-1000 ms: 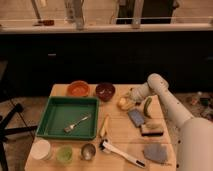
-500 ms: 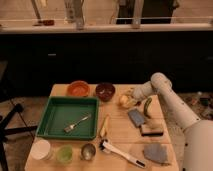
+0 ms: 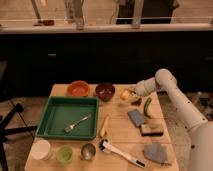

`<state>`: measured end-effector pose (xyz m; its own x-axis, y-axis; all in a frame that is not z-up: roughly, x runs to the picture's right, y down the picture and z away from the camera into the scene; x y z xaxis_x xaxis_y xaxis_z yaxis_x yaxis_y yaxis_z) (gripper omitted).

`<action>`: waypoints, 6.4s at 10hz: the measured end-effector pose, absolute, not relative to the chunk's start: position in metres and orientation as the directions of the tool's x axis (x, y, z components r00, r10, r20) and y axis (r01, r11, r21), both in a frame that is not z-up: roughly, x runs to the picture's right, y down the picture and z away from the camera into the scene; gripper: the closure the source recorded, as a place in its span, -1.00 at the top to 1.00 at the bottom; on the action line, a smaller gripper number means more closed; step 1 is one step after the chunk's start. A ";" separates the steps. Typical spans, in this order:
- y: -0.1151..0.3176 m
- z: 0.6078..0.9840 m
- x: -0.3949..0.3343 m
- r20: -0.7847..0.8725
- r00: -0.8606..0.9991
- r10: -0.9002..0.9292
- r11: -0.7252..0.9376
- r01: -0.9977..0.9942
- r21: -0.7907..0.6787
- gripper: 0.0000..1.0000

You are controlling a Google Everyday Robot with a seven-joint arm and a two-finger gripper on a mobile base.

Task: Place apple in red bowl

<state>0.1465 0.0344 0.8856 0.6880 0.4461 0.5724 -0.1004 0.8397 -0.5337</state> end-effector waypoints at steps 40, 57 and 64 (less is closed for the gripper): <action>-0.059 0.926 -0.081 0.741 0.475 0.474 0.858 -0.059 -0.510 -1.00; -0.034 0.948 -0.135 0.693 0.499 0.521 0.842 -0.168 -0.513 -1.00; -0.025 0.957 -0.138 0.679 0.506 0.531 0.833 -0.166 -0.528 -0.91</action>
<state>-0.1376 -0.0249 0.9567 0.5062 0.5313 0.6793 -0.1659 0.8330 -0.5279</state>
